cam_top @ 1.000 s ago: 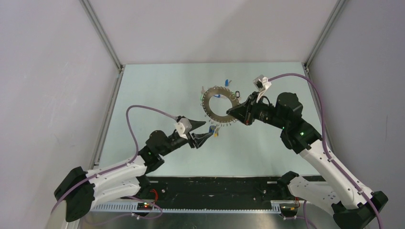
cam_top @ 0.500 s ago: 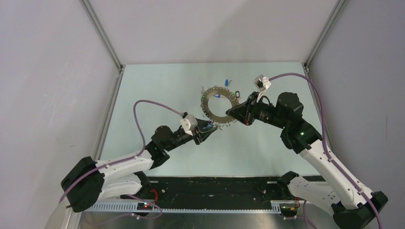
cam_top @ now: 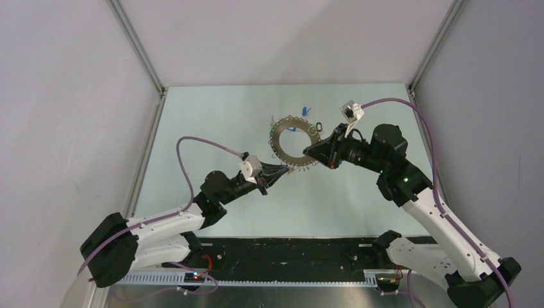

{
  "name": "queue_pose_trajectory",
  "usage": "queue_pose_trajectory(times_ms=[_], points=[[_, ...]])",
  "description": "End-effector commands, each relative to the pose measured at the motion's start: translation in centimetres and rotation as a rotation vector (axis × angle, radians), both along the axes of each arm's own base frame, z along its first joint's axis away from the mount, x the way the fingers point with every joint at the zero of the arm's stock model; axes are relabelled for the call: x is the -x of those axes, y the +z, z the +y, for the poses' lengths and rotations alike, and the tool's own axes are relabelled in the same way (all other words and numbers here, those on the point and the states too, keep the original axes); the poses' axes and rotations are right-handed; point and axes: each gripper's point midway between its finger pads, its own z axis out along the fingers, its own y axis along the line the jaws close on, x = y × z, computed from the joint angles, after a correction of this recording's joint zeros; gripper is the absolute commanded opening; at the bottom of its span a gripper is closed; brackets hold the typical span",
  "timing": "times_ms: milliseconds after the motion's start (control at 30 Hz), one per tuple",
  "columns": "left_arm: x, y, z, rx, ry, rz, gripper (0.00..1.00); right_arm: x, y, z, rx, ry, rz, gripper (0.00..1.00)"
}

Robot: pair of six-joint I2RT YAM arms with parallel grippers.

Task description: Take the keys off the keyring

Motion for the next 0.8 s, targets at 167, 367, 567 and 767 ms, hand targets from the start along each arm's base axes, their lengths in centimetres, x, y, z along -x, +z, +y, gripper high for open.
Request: queue_pose_trajectory(times_ms=[167,367,567,767], points=[[0.4,1.5,2.4,0.089,0.075,0.027,0.0,-1.7,1.8,-2.2,-0.055,-0.181,-0.057,0.04],[-0.1,1.3,3.3,-0.063,0.15,0.226,0.0,-2.6,-2.3,-3.0,-0.022,-0.256,-0.005,0.59],[1.0,1.9,5.0,-0.378,0.156,0.325,0.0,-2.5,-4.6,-3.8,0.084,-0.259,-0.057,0.61],[2.3,1.5,6.3,-0.631,0.084,0.334,0.0,-2.0,-5.8,-3.1,0.115,-0.178,-0.114,0.61]])
